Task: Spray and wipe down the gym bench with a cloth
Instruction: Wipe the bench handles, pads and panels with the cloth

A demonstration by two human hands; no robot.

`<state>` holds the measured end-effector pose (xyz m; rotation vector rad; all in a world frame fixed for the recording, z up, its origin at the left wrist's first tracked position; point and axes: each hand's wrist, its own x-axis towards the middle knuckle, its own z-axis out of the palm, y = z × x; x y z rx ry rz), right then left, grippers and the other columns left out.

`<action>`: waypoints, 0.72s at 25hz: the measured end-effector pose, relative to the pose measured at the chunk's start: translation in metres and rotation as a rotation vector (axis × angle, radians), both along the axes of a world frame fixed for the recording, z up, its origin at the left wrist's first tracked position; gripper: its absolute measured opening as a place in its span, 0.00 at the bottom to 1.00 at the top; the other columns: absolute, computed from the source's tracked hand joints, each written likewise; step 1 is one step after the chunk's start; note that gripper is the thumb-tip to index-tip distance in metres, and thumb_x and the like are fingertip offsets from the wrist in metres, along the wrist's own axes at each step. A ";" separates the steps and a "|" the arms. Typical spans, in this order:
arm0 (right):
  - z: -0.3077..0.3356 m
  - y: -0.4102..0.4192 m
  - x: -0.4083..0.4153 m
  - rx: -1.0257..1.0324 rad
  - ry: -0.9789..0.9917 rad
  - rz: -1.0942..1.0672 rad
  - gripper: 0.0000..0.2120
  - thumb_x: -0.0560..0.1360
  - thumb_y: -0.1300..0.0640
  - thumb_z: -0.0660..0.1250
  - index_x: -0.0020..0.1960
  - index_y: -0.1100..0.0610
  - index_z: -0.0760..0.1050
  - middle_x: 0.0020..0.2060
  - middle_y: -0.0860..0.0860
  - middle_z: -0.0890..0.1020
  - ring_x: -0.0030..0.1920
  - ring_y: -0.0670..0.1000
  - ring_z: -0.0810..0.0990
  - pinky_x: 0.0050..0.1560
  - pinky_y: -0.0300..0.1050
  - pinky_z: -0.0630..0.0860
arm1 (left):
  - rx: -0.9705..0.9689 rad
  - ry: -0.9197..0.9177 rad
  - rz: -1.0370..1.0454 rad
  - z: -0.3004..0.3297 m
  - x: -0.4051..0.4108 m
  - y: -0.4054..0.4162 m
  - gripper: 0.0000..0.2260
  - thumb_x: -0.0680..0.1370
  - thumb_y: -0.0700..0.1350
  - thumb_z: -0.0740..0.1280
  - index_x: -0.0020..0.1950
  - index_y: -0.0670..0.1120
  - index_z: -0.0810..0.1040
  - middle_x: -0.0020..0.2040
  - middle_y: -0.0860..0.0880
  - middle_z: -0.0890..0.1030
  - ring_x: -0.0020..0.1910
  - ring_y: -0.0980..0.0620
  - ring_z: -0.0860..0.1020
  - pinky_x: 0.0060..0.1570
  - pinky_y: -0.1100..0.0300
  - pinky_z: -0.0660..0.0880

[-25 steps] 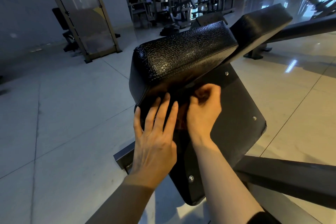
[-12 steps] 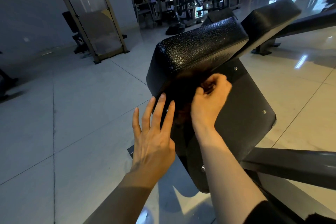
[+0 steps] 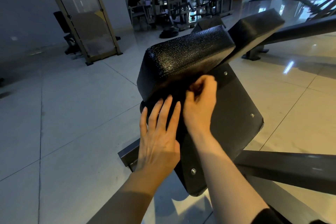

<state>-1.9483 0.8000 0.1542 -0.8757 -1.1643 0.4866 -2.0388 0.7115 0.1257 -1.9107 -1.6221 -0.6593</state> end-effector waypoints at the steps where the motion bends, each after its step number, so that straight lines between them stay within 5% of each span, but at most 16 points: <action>1: -0.004 -0.006 -0.005 -0.010 -0.048 0.067 0.14 0.68 0.74 0.60 0.46 0.58 0.68 0.45 0.54 0.70 0.43 0.44 0.70 0.45 0.35 0.69 | 0.013 -0.009 -0.004 -0.001 0.002 0.003 0.40 0.64 0.37 0.73 0.75 0.42 0.63 0.75 0.43 0.59 0.75 0.43 0.57 0.73 0.41 0.53; 7: 0.002 0.012 0.009 0.057 0.074 -0.150 0.14 0.68 0.75 0.60 0.48 0.60 0.70 0.47 0.56 0.70 0.46 0.43 0.70 0.48 0.33 0.69 | 0.040 -0.009 0.041 -0.003 0.008 0.014 0.41 0.63 0.37 0.73 0.75 0.42 0.62 0.74 0.42 0.60 0.74 0.41 0.58 0.71 0.38 0.57; 11: -0.010 0.003 -0.007 -0.018 -0.087 -0.008 0.14 0.69 0.75 0.60 0.45 0.57 0.68 0.43 0.52 0.70 0.41 0.39 0.69 0.43 0.28 0.65 | 0.062 0.000 0.071 -0.007 0.003 0.017 0.34 0.68 0.40 0.64 0.75 0.42 0.63 0.74 0.42 0.60 0.74 0.41 0.59 0.72 0.39 0.57; 15: -0.007 0.001 0.001 0.105 0.002 -0.204 0.13 0.69 0.77 0.60 0.48 0.63 0.72 0.46 0.55 0.71 0.46 0.35 0.68 0.48 0.26 0.65 | 0.088 -0.049 0.071 -0.004 0.013 0.023 0.32 0.70 0.42 0.57 0.75 0.43 0.62 0.73 0.43 0.61 0.73 0.42 0.59 0.71 0.39 0.57; 18: -0.003 0.006 0.000 0.055 -0.068 -0.136 0.13 0.70 0.75 0.60 0.50 0.62 0.72 0.47 0.51 0.71 0.46 0.33 0.69 0.46 0.24 0.64 | 0.084 -0.054 0.076 -0.003 0.016 0.024 0.32 0.69 0.43 0.56 0.75 0.44 0.61 0.73 0.43 0.60 0.73 0.42 0.59 0.70 0.39 0.57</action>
